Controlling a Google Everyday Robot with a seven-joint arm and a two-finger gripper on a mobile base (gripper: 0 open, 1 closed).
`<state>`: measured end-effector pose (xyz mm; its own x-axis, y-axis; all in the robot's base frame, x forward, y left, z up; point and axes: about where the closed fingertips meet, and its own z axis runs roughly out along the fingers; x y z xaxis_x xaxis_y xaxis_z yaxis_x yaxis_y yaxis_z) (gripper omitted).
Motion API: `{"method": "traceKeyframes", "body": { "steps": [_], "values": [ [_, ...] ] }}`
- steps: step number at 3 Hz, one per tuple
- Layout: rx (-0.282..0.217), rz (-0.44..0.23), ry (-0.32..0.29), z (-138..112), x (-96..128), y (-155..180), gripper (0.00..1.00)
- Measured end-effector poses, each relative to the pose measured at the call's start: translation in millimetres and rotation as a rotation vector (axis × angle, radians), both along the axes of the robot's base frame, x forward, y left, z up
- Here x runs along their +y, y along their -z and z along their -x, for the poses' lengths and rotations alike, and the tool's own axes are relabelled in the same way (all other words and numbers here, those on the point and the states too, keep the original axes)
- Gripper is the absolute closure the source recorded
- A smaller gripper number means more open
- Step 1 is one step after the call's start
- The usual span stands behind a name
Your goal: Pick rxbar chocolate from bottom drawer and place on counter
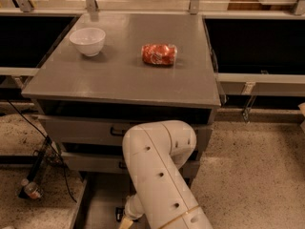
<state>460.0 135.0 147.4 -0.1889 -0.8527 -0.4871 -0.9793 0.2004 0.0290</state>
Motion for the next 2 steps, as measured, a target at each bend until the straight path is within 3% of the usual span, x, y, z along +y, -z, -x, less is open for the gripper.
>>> {"method": "traceKeyframes", "body": {
  "steps": [2],
  "values": [
    [0.0, 0.0, 0.0, 0.0, 0.0, 0.0, 0.05]
  ]
}}
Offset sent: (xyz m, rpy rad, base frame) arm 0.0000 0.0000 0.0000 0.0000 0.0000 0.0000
